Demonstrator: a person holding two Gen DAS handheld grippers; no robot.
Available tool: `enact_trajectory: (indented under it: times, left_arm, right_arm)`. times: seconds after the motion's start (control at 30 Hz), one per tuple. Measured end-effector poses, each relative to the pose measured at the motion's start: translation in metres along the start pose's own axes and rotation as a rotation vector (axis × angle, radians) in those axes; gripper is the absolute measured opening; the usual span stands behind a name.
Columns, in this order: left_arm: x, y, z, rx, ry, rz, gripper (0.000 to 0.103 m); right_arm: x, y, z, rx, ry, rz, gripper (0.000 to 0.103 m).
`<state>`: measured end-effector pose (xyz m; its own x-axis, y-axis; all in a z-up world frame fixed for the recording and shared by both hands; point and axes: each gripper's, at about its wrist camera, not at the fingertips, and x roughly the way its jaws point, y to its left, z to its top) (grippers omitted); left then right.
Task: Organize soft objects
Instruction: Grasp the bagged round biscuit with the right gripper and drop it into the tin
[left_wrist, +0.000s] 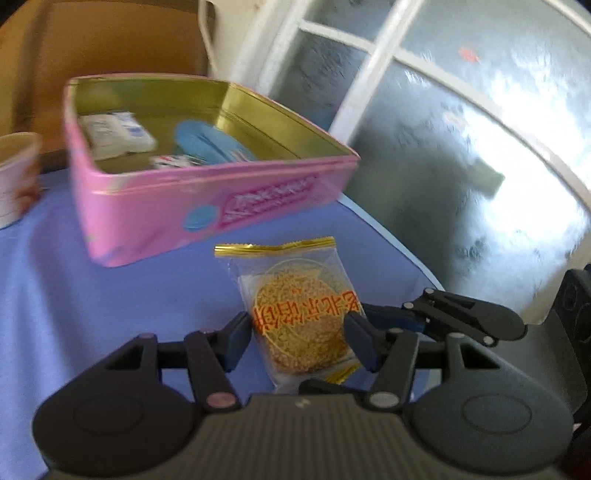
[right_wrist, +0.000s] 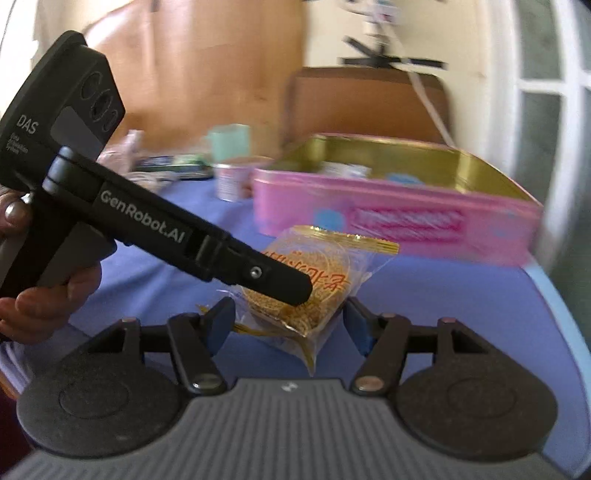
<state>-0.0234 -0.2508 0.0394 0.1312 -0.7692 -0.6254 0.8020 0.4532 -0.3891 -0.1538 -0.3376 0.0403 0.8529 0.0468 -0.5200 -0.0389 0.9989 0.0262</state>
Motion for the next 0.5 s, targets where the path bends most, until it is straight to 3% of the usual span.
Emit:
enact_trajectory:
  times: [0.03,0.1,0.17,0.23,0.27,0.37,0.5]
  left_arm:
    - [0.004,-0.002,0.001,0.005,0.008,0.014,0.071]
    - [0.006,-0.001,-0.002,0.017,0.013,0.032,0.071]
    - [0.006,0.002,-0.004,0.003,0.017,0.018,0.069]
    - [0.008,0.002,-0.002,0.000,0.032,-0.007,0.055]
    - [0.008,-0.001,-0.001,0.000,0.035,-0.001,0.055]
    - [0.000,-0.014,0.009,0.052,0.003,0.066,0.053]
    - [-0.028,-0.036,0.039,0.115,-0.112,0.016,0.054]
  right_arm:
    - [-0.002,-0.004,-0.004,0.005,-0.001,-0.008,0.068]
    - [-0.005,-0.007,-0.011,-0.009,-0.016,-0.005,0.081]
    - [-0.001,-0.005,-0.018,-0.044,-0.020,0.014,0.081]
    - [0.012,0.004,-0.021,-0.093,0.001,0.023,0.079]
    - [0.012,0.006,-0.024,-0.103,-0.029,0.007,0.078]
    - [0.012,-0.003,-0.012,-0.040,-0.048,-0.010,0.054]
    - [-0.014,-0.019,0.012,0.001,-0.175,-0.001,0.052]
